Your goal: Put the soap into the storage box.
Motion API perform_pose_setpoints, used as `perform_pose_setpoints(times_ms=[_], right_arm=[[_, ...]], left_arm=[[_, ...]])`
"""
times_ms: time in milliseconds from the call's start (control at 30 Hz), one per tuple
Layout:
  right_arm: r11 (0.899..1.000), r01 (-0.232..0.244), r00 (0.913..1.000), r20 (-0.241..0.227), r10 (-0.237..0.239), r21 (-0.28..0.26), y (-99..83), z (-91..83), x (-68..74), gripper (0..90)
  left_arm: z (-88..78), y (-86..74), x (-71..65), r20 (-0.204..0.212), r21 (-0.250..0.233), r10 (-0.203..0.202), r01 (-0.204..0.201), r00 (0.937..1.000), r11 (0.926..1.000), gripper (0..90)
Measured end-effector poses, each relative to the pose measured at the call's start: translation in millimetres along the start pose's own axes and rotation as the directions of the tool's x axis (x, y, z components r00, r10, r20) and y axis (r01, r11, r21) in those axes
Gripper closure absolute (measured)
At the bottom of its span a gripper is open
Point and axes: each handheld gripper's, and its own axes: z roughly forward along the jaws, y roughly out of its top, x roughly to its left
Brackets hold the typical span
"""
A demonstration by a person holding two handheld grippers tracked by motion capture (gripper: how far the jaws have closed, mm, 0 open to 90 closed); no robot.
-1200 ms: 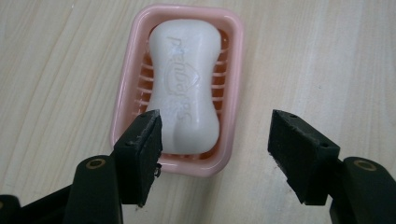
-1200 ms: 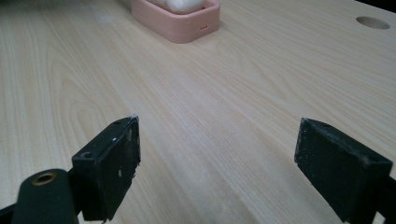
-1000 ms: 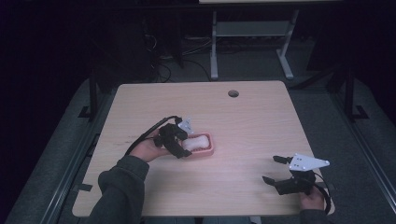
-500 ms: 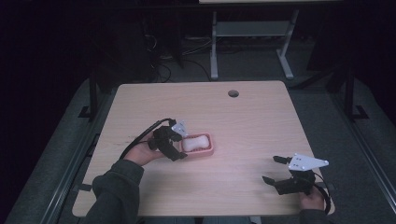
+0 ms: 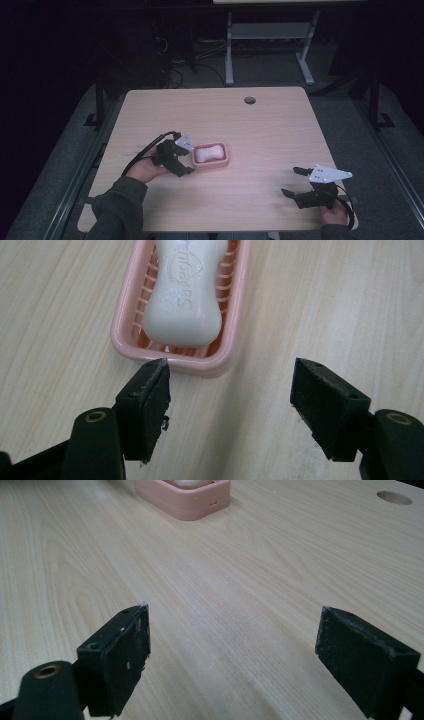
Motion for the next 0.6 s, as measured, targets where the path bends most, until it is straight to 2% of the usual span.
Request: perform_pose_setpoints(times_ms=[400,600], right_arm=[[1.0,-0.001,1.0,0.004,0.001,0.008,0.0,0.1,-0.4,13.6],[1.0,-0.002,1.0,0.004,0.002,0.01,0.0,-0.2,-0.8,13.6]], left_arm=[[-3.0,-15.1,-9.4,-0.002,0.005,-0.008,0.008,1.0,1.0,30.6],[-4.5,-22.1,-12.6,-0.016,0.009,-0.01,0.01,0.9998,0.9999,29.9]])
